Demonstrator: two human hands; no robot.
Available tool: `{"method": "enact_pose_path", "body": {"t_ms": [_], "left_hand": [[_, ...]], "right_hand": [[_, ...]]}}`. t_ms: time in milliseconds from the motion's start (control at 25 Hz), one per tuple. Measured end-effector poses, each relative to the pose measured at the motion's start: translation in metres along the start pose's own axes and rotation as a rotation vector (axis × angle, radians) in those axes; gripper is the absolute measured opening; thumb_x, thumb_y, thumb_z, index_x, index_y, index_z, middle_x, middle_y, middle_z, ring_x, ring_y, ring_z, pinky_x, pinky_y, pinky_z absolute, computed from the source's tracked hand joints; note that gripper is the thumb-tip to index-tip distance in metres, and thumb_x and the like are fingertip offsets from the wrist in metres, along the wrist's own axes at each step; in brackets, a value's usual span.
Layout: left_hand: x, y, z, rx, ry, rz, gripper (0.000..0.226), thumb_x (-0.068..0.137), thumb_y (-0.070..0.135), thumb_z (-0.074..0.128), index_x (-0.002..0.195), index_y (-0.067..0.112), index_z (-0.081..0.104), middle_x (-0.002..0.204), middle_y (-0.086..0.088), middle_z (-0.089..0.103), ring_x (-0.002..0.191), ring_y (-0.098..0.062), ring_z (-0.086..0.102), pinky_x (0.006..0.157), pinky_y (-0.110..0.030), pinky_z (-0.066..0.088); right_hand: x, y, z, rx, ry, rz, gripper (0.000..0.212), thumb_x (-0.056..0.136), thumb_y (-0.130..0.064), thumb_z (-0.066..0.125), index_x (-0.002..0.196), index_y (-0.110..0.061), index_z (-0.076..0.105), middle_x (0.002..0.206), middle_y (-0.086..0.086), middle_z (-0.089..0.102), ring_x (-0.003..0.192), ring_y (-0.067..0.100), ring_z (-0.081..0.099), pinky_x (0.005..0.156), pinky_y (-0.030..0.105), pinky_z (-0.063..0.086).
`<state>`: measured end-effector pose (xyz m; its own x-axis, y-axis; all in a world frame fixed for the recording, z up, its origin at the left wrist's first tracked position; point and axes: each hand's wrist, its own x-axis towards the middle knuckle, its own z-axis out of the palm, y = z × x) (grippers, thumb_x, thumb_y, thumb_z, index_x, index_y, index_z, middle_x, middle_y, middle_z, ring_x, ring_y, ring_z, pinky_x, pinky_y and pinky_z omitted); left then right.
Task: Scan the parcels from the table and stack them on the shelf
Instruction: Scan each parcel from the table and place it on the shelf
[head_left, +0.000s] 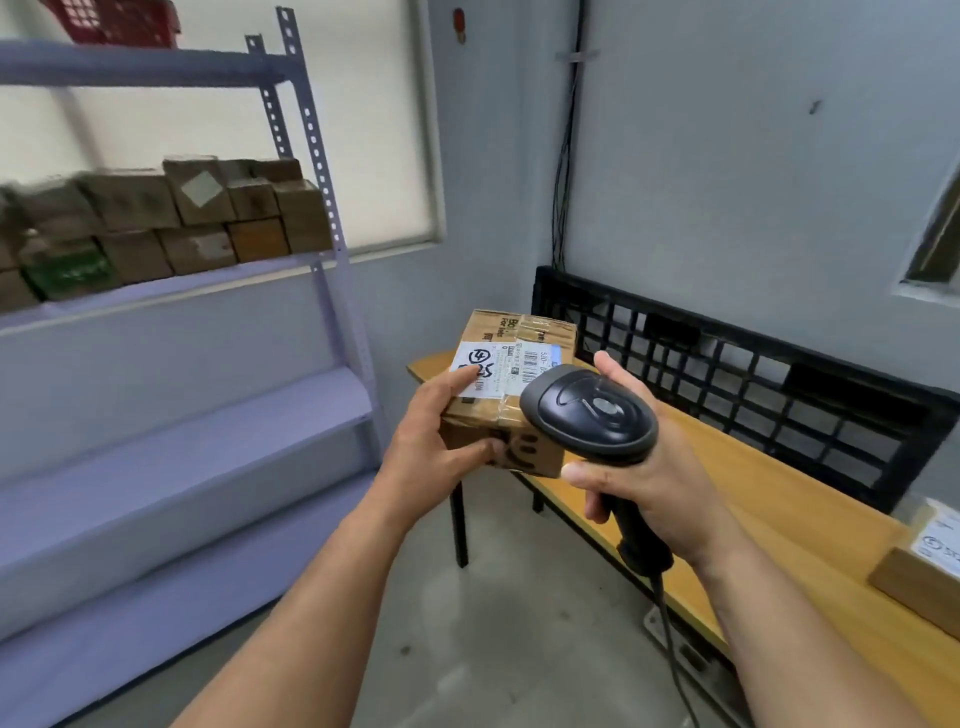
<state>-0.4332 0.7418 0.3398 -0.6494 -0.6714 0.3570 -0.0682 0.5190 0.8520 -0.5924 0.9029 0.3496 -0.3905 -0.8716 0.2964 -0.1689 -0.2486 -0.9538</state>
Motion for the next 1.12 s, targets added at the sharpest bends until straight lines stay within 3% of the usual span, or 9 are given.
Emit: {"method": "enact_pose_path", "body": {"t_ms": [120, 200, 440, 600, 760, 920, 1040, 1120], "left_hand": [[-0.008, -0.022, -0.060, 0.084, 0.166, 0.036, 0.063, 0.071, 0.013, 0.084, 0.116, 0.044, 0.051, 0.125, 0.018, 0.045, 0.123, -0.008, 0.045, 0.109, -0.035, 0.039], [-0.013, -0.037, -0.103, 0.135, 0.250, 0.027, 0.060, 0.072, 0.016, 0.083, 0.117, 0.040, 0.051, 0.126, 0.014, 0.045, 0.123, -0.006, 0.042, 0.108, -0.031, 0.038], [-0.024, -0.087, -0.232, 0.220, 0.421, 0.013, 0.062, 0.075, 0.018, 0.081, 0.123, 0.037, 0.047, 0.127, 0.012, 0.041, 0.121, -0.007, 0.042, 0.101, -0.026, 0.041], [-0.030, -0.115, -0.309, 0.309, 0.497, -0.024, 0.063, 0.076, 0.017, 0.081, 0.128, 0.031, 0.050, 0.126, 0.010, 0.040, 0.118, -0.006, 0.041, 0.098, -0.017, 0.036], [-0.029, -0.135, -0.363, 0.356, 0.561, -0.042, 0.064, 0.076, 0.017, 0.080, 0.132, 0.027, 0.050, 0.126, 0.011, 0.039, 0.117, -0.003, 0.038, 0.091, -0.002, 0.030], [-0.019, -0.154, -0.409, 0.398, 0.664, -0.071, 0.064, 0.077, 0.019, 0.079, 0.133, 0.024, 0.049, 0.125, 0.009, 0.039, 0.116, -0.006, 0.040, 0.096, -0.015, 0.034], [-0.006, -0.166, -0.444, 0.416, 0.740, -0.081, 0.064, 0.078, 0.019, 0.079, 0.133, 0.024, 0.049, 0.124, 0.007, 0.040, 0.113, -0.005, 0.040, 0.088, -0.004, 0.032], [0.007, -0.175, -0.471, 0.444, 0.792, -0.088, 0.063, 0.078, 0.020, 0.078, 0.134, 0.023, 0.049, 0.126, 0.006, 0.041, 0.114, -0.004, 0.039, 0.089, -0.007, 0.032]], "right_hand": [[0.030, 0.000, 0.060, 0.005, -0.062, -0.015, 0.101, 0.060, -0.005, 0.083, 0.137, -0.049, 0.036, 0.098, 0.001, 0.073, 0.050, 0.026, 0.057, 0.043, 0.036, 0.049], [0.050, -0.001, 0.105, 0.017, -0.111, -0.029, 0.101, 0.059, -0.004, 0.082, 0.139, -0.047, 0.036, 0.109, 0.002, 0.071, 0.051, 0.021, 0.058, 0.042, 0.034, 0.050], [0.100, 0.003, 0.219, 0.021, -0.227, -0.032, 0.114, 0.059, -0.003, 0.088, 0.151, -0.035, 0.028, 0.102, 0.000, 0.072, 0.050, 0.025, 0.058, 0.044, 0.036, 0.051], [0.129, 0.010, 0.287, 0.037, -0.251, -0.044, 0.110, 0.057, -0.010, 0.084, 0.149, -0.038, 0.030, 0.111, -0.005, 0.069, 0.051, 0.025, 0.059, 0.046, 0.038, 0.053], [0.159, 0.016, 0.340, 0.043, -0.307, -0.037, 0.105, 0.060, -0.006, 0.089, 0.140, -0.049, 0.037, 0.119, 0.005, 0.065, 0.052, 0.025, 0.060, 0.046, 0.036, 0.052], [0.198, 0.019, 0.377, 0.041, -0.370, -0.064, 0.103, 0.059, -0.010, 0.084, 0.143, -0.045, 0.034, 0.124, 0.006, 0.063, 0.053, 0.020, 0.063, 0.047, 0.031, 0.052], [0.228, 0.023, 0.400, 0.028, -0.404, -0.075, 0.106, 0.058, -0.012, 0.092, 0.141, -0.047, 0.035, 0.126, -0.001, 0.060, 0.056, 0.017, 0.065, 0.048, 0.032, 0.054], [0.254, 0.029, 0.418, 0.040, -0.422, -0.077, 0.105, 0.060, -0.007, 0.086, 0.145, -0.042, 0.035, 0.121, -0.004, 0.061, 0.052, 0.021, 0.062, 0.048, 0.034, 0.055]]}}
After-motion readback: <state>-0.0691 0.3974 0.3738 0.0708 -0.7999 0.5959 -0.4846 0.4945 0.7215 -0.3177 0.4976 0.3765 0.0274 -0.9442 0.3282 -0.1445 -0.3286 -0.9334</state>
